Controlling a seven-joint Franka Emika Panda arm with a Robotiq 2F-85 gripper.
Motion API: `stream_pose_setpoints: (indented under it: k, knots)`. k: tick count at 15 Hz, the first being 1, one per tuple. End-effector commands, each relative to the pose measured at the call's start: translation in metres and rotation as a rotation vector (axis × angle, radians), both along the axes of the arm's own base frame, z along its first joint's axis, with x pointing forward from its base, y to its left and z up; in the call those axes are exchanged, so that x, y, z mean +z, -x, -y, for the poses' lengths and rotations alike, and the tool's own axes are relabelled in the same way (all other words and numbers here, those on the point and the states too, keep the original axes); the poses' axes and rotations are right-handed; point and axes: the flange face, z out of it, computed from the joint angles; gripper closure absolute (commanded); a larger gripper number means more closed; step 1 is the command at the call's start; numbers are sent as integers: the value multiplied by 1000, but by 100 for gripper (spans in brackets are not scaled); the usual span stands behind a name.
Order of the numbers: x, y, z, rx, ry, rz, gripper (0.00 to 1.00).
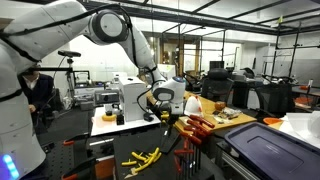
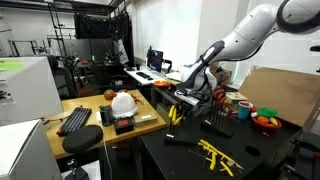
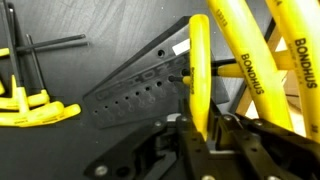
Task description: Pick up the yellow object tool and put it on the table
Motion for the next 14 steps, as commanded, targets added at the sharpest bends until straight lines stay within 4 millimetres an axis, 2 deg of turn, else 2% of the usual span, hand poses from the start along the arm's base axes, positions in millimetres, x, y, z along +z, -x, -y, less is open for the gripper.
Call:
stream_pose_setpoints:
  k: [1,5,14]
  knots:
    - [25,-3,-1,20,-34,-39,95]
    - [50,-4,1,59,-36,-38,95]
    - [81,-3,0,132,-41,-57,95]
